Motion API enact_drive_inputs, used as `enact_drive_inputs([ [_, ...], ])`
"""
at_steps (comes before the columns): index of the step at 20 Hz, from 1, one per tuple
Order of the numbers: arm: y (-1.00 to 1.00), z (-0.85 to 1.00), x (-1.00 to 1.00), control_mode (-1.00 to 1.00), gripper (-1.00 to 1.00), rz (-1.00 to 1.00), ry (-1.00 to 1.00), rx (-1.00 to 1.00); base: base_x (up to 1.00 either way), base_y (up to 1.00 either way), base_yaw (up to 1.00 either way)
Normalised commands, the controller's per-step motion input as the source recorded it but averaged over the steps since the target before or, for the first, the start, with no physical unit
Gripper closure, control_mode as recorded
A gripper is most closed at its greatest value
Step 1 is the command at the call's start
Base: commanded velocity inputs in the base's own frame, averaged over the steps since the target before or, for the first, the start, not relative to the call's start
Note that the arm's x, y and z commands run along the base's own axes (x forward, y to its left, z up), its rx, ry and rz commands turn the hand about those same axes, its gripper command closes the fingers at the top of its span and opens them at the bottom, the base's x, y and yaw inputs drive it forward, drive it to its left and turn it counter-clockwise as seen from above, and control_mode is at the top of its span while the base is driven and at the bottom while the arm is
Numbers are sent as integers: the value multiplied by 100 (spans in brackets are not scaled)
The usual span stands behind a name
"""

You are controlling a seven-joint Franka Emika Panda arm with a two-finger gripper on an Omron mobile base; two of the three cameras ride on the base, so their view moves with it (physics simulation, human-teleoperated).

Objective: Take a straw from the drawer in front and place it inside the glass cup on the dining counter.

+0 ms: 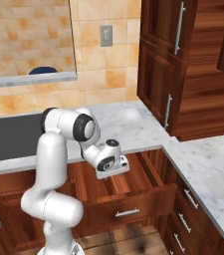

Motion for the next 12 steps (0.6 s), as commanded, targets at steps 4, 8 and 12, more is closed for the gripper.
enact_drive_inputs([
  [4,0,-24,9,-100,-100,0,3,2,0,0,0],
  [8,0,-25,7,-100,-100,0,3,1,0,0,0],
  [12,0,-28,5,-100,-100,0,3,0,0,0,0],
])
